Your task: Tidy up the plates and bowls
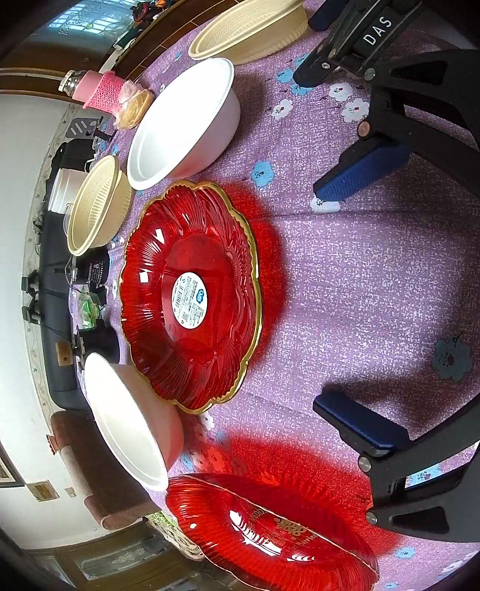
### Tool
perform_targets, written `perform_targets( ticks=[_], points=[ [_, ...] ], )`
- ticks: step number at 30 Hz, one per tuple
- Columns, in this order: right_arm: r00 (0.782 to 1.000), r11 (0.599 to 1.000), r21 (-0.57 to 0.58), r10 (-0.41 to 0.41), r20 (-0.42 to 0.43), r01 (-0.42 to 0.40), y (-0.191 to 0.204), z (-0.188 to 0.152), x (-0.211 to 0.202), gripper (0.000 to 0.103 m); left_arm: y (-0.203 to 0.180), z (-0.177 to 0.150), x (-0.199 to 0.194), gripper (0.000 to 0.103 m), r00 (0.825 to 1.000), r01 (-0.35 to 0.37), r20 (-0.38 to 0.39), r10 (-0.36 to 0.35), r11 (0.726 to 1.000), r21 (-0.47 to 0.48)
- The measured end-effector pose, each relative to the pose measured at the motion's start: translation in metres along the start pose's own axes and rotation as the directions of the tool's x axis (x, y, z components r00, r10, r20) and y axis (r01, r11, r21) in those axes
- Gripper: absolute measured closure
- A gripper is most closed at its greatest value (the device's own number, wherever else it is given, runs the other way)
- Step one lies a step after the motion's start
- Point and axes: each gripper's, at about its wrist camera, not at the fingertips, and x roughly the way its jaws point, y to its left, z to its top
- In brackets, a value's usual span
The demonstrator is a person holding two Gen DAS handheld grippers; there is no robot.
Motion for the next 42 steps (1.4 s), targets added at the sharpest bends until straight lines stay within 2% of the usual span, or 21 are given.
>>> perform_targets(
  ticks=[13,19,27,33,38,39,41,42],
  points=[
    [1.0,1.0,0.003,-0.002,0.0,0.002,0.001,0.001,0.002,0.001,0.0,0.002,0.002,0.0,1.0,0.001,-0.001,-0.001,1.0,0.001],
    [1.0,1.0,-0.008,0.022,-0.01,-0.022,0.0,0.002,0.004,0.001,-0.002,0.0,-0.001,0.0,0.999,0.01,-0.044,-0.01,1.0,0.013],
    [0.999,0.999,-0.013,0.048,0.0,-0.048,-0.004,0.0,-0.001,0.001,-0.007,-0.011,-0.009,0.0,0.999,-0.034,-0.009,0.034,0.999,0.018],
    [0.996,0.996,0.011,0.085,0.018,-0.086,-0.009,-0.002,-0.004,0.001,0.003,-0.026,-0.023,0.0,0.999,0.009,-0.051,-0.008,1.0,0.017],
    [0.997,0.997,-0.006,0.072,0.01,-0.072,-0.006,-0.002,-0.002,0.001,0.031,-0.049,-0.081,0.0,0.989,0.14,0.042,-0.139,0.99,-0.003],
    [0.998,0.998,-0.012,0.069,0.006,-0.069,-0.005,-0.002,-0.002,0.001,0.046,-0.054,-0.102,0.0,0.98,0.181,0.086,-0.178,0.983,-0.027],
    [0.999,0.998,-0.049,0.049,-0.012,-0.049,0.0,-0.003,-0.001,0.001,0.07,-0.06,-0.133,0.0,0.965,0.222,0.156,-0.21,0.973,-0.062],
    [0.999,0.997,-0.059,0.046,-0.014,-0.046,0.001,-0.004,-0.002,0.001,0.09,-0.065,-0.158,0.0,0.95,0.24,0.226,-0.216,0.968,-0.081]
  ],
)
